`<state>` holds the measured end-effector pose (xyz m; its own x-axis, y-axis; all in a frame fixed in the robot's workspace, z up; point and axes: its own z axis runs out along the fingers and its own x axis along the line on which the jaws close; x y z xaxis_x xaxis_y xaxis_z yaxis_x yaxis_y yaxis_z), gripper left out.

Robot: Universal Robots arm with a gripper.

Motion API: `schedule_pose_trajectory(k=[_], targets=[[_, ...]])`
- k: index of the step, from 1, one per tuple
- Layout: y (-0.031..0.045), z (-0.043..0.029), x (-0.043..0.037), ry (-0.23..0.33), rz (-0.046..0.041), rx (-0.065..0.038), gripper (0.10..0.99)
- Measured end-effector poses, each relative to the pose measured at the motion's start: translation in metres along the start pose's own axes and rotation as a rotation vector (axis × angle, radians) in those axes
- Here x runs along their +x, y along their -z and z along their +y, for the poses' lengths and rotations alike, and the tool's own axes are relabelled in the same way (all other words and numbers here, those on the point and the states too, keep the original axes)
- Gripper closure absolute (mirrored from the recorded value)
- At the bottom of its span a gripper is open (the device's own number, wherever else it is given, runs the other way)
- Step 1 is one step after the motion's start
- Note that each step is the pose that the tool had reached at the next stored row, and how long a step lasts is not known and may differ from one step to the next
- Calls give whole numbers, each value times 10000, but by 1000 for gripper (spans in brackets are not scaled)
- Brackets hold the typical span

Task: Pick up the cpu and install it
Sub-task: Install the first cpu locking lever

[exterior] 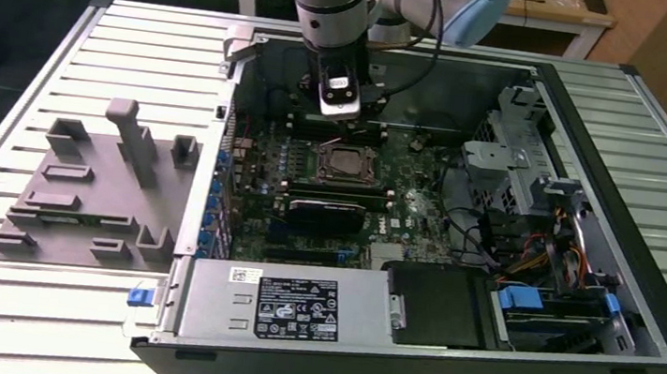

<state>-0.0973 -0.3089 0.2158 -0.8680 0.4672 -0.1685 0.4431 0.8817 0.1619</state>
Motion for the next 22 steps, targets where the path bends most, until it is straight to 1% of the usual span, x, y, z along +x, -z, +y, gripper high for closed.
schedule_pose_trajectory(k=[1,2,4,5,11,14,20,22], targets=[[0,1,-1,0,6,3,976],[-2,3,-5,0,37,19,976],[-5,8,-16,-10,158,85,976],[-6,8,-17,-12,175,94,976],[-8,13,-22,-11,182,96,976],[-16,26,-47,-6,213,111,976],[-16,27,-48,-6,213,112,976],[-25,39,-71,-3,304,157,976]])
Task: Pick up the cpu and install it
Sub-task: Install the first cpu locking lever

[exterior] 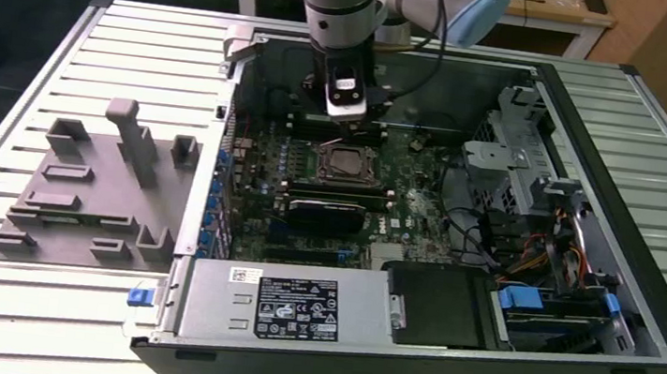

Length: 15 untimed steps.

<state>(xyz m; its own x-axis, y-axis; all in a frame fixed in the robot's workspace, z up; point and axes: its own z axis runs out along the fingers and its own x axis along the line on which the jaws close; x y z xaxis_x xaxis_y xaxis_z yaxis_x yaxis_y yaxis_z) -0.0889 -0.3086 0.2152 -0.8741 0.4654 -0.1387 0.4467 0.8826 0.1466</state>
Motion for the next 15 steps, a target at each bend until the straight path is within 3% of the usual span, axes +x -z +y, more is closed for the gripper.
schedule_pose_trajectory(k=[6,7,10,15], targets=[[-3,4,-8,-4,51,26,976],[-6,5,-11,-8,128,70,976],[-13,11,-23,-32,473,278,976],[-15,15,-30,4,480,278,976]])
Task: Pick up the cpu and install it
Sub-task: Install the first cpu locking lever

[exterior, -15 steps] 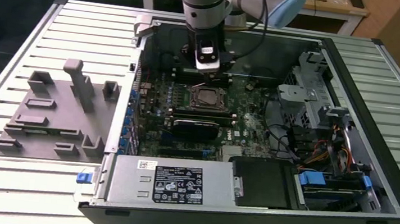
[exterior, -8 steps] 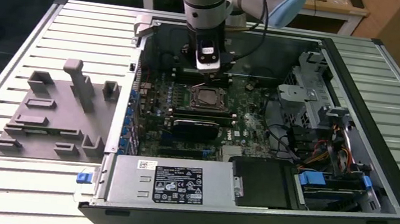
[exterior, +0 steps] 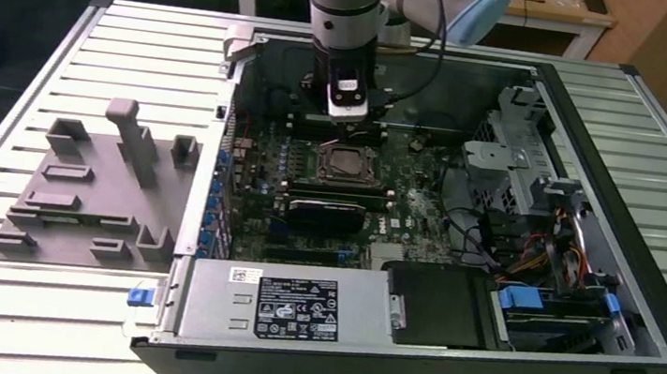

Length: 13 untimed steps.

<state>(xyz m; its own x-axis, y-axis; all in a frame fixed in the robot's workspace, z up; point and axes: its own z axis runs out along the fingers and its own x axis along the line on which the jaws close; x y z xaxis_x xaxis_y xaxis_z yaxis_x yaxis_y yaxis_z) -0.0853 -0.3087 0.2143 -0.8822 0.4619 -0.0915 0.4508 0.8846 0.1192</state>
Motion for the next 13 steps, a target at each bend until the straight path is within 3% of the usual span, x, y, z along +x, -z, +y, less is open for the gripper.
schedule_pose_trajectory(k=[13], targets=[[-20,46,-90,832,111,-100,976]])
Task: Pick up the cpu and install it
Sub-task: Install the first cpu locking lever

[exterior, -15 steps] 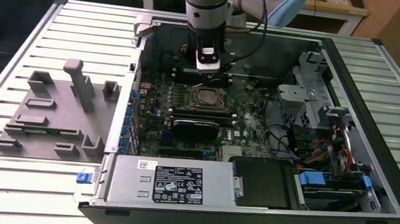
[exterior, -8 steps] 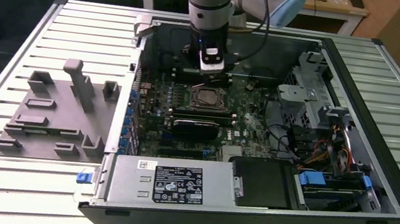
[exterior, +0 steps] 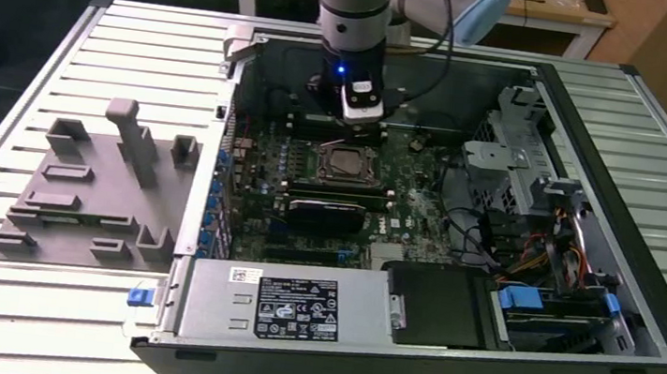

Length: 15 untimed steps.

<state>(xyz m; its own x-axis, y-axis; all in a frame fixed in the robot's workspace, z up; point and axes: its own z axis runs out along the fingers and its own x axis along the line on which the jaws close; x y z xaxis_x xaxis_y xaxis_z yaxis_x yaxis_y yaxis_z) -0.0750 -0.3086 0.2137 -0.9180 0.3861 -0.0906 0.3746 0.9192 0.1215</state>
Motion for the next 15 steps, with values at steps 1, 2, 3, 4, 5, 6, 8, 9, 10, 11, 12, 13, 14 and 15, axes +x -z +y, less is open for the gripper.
schedule_pose_trajectory(k=[1,2,3,4,5,6,8,9,10,11,12,13,14,15], targets=[[-2,4,-9,51,6,-4,976],[-4,6,-15,74,9,-8,976],[-4,6,-17,85,11,-9,976],[-4,7,-17,85,11,-9,976],[-4,7,-18,87,11,-9,976],[-4,7,-18,88,11,-9,976],[-7,9,-21,126,16,-13,976],[-11,10,-25,207,25,-23,976],[-32,14,-40,626,78,-62,976],[-36,15,-43,655,81,-64,976],[-37,15,-45,667,84,-63,976],[-37,15,-44,667,84,-62,976],[-38,16,-44,668,84,-63,976],[-39,16,-45,668,83,-64,976]])
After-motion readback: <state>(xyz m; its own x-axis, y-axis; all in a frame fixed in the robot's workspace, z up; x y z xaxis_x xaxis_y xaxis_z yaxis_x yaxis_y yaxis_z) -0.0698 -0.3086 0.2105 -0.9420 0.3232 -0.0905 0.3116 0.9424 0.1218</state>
